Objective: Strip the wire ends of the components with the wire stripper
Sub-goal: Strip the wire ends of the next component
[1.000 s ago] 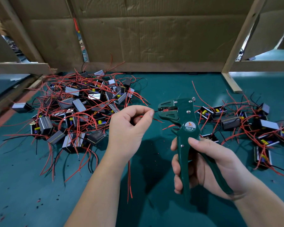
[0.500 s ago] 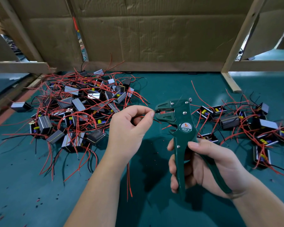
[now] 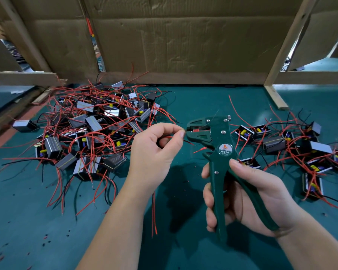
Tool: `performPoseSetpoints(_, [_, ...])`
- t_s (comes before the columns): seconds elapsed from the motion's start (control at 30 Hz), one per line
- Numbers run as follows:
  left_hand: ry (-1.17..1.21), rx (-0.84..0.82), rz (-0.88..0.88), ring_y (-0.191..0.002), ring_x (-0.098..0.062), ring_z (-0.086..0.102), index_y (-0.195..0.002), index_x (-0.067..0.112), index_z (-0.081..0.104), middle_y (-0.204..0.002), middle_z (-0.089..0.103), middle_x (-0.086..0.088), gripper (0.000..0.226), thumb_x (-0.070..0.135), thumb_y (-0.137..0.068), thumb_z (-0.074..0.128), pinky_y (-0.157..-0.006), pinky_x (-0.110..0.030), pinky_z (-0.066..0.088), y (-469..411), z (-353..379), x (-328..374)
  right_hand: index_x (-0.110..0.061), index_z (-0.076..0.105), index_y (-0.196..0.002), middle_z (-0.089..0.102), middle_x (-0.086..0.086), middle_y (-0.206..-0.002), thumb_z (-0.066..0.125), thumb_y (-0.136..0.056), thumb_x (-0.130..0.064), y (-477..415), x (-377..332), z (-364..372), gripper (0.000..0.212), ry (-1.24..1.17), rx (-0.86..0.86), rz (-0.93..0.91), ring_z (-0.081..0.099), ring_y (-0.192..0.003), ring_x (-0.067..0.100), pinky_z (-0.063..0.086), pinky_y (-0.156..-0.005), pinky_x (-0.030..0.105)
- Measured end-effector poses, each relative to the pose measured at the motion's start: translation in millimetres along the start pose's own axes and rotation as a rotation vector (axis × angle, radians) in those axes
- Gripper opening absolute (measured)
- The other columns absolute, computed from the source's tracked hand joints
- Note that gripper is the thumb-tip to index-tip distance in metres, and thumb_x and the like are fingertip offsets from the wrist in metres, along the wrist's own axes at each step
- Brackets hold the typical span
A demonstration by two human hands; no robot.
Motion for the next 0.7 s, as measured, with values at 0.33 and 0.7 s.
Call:
performPoseSetpoints(0.33, [-0.067, -0.025, 0.009, -0.057, -0.002, 0.045, -0.093, 0.029, 0.065, -0.061, 0.053, 0.019, 0.015, 0.025, -0.093, 0.05, -0.058, -0.015, 0.037, 0.6, 2.1, -1.7, -0.013, 0.063, -0.081, 0.052, 0.017, -0.06, 0.058, -0.078, -0.06, -0.5, 1.8, 0.0, 0.047, 0.028, 0.179, -0.02, 0.053, -0.041, 0.028, 0.048, -0.048, 0.036])
performPoseSetpoints(0.7, [0.181, -0.024, -0.245, -0.061, -0.007, 0.053, -0.104, 0.024, 0.047, -0.064, 0.051, 0.014, 0.024, 0.003, -0.1, 0.037, -0.067, -0.02, 0.046, 0.8, 13.4, -14.0, -0.004, 0.064, -0.102, 0.058, 0.029, -0.115, 0.065, -0.067, -0.046, -9.7, -1.5, -2.3, 0.055, -0.191, 0.201, -0.204, 0.064, -0.072, 0.045, 0.054, -0.07, 0.055])
Point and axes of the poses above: each hand's wrist, its own y-axis away from the middle knuckle, its own z-axis out of the palm, x = y × z, the point moved 3 cm from there along -y, towards the middle knuckle
